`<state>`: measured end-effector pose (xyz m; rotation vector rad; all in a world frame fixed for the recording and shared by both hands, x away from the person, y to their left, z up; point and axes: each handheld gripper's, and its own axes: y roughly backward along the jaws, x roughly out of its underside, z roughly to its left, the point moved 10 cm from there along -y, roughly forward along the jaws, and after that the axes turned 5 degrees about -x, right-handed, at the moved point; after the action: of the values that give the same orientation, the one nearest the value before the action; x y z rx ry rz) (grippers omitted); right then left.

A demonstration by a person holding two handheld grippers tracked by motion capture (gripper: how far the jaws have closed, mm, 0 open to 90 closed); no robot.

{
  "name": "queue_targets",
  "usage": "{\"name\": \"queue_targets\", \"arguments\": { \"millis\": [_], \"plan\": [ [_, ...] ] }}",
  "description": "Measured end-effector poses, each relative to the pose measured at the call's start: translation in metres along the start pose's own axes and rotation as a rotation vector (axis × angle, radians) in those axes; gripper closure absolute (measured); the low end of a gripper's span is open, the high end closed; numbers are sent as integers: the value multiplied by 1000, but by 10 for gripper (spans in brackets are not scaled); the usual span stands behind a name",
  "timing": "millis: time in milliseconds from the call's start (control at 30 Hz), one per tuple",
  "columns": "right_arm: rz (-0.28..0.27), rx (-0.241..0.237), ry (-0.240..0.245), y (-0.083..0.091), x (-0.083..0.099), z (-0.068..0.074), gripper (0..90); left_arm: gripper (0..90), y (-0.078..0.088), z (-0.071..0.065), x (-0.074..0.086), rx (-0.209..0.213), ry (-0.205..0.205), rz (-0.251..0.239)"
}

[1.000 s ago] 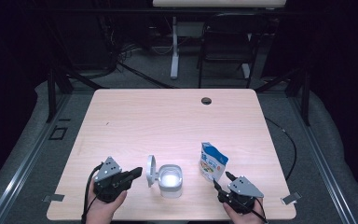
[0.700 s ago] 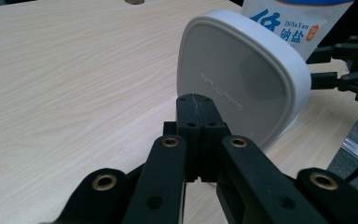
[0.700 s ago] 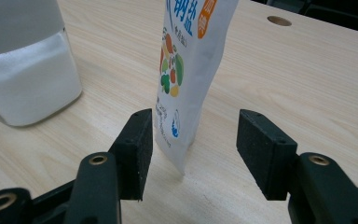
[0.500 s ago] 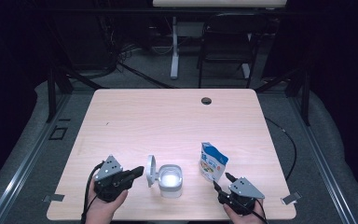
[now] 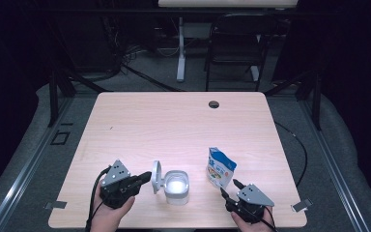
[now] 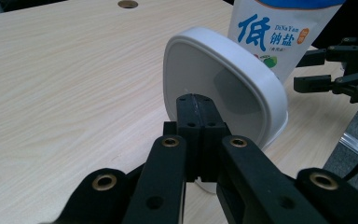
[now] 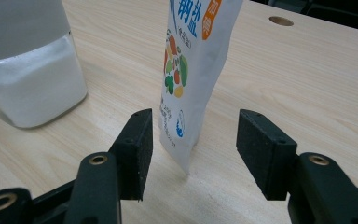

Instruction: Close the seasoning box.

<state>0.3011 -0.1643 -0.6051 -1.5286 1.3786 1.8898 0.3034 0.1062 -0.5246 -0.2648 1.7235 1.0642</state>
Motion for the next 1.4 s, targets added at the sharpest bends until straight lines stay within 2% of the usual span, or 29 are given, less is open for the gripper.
{"name": "queue_targets", "arguments": {
  "millis": [467, 867, 1300, 1400],
  "plan": [
    [3, -19, 2, 0, -1, 5, 470, 900, -3, -6, -3, 8, -3, 2],
    [7, -10, 5, -1, 1, 4, 469, 900, -7, -14, -6, 22, -12, 0],
    [10, -1, 14, 0, 1, 4, 469, 900, -20, -29, -4, 52, -40, 28],
    [7, 0, 15, 0, 0, 5, 470, 900, -21, -29, -4, 52, -35, 27]
  ]
}}
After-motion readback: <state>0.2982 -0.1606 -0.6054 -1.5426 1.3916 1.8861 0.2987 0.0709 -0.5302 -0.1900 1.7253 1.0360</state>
